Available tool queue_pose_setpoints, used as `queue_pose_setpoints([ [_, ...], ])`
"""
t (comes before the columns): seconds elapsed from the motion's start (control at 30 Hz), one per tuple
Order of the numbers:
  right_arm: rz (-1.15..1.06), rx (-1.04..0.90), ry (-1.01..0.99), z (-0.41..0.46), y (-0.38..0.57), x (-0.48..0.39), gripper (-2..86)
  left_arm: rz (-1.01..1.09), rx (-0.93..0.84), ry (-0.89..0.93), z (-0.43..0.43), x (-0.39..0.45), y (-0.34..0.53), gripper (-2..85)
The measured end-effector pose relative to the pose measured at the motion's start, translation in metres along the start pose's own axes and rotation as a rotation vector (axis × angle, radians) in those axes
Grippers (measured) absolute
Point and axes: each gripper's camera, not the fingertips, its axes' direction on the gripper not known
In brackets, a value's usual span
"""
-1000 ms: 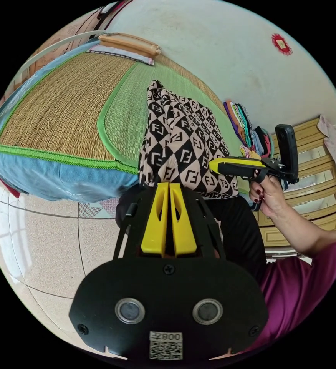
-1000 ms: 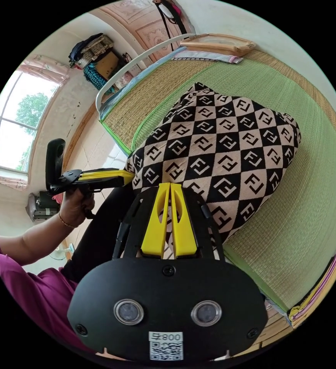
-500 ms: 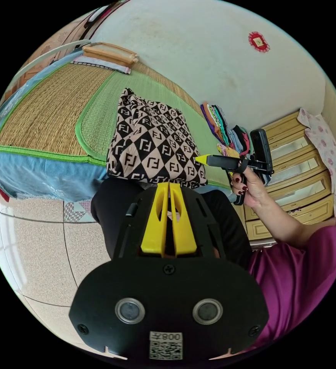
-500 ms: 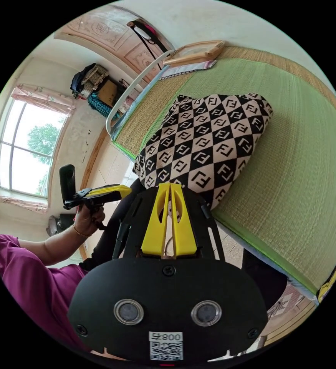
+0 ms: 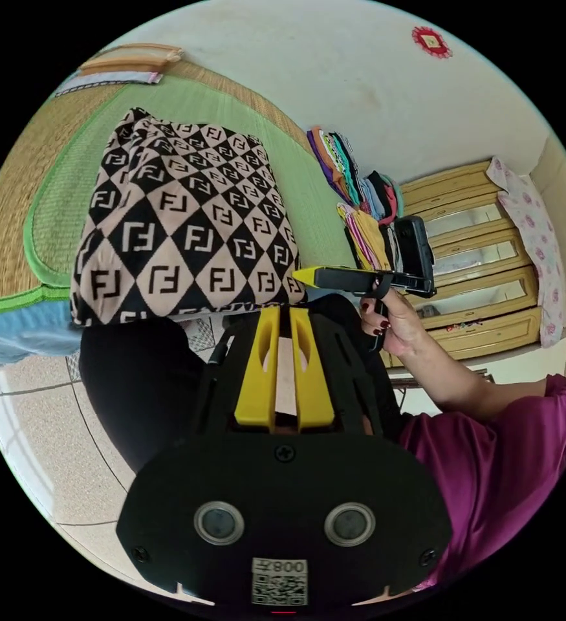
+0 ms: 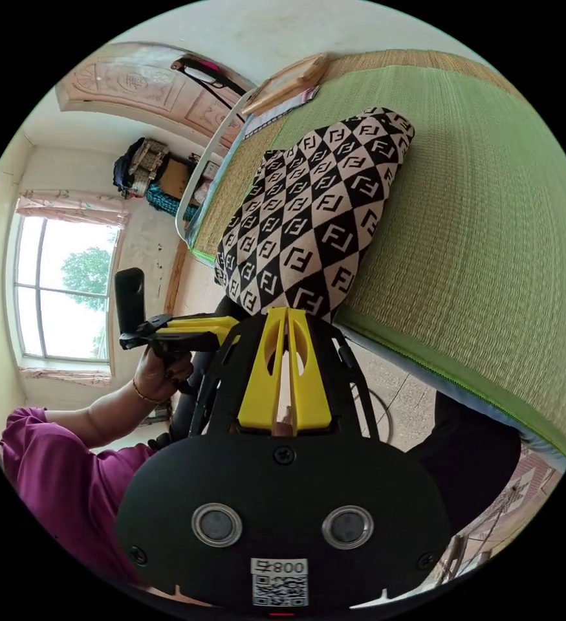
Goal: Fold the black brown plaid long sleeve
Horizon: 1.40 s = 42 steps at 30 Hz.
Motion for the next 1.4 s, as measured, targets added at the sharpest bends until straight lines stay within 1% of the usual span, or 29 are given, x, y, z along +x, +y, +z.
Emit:
queue_pose_setpoints([
  [0.13, 0.100, 0.065, -0.131, 0.008, 0.029, 0.044, 6.0, -0.026, -0.051, 0.028, 0.031, 0.003, -0.007, 6.6],
  [0.33, 0.220, 0.094, -0.243, 0.041, 0.060, 0.095, 10.2, -0.049, -0.043, 0.007, 0.053, 0.003, -0.022, 7.6],
  [0.63, 0.302, 0.117, -0.424, 0.108, 0.073, 0.136, 13.3, -0.076, -0.018, 0.052, 0.058, -0.005, -0.024, 4.2],
  [0.97, 0.321, 0.149, -0.593, 0.168, 0.078, 0.149, 14.3, -0.051, 0.016, 0.080, 0.043, -0.001, -0.024, 2.9],
  [1.17, 0.314, 0.119, -0.631, 0.203, 0.064, 0.142, 13.3, -0.051, 0.033, 0.108, 0.034, -0.001, -0.024, 2.6],
  [1.4, 0.332, 0.108, -0.646, 0.224, 0.061, 0.138, 10.7, -0.043, 0.033, 0.111, 0.020, -0.011, -0.020, 1.7],
])
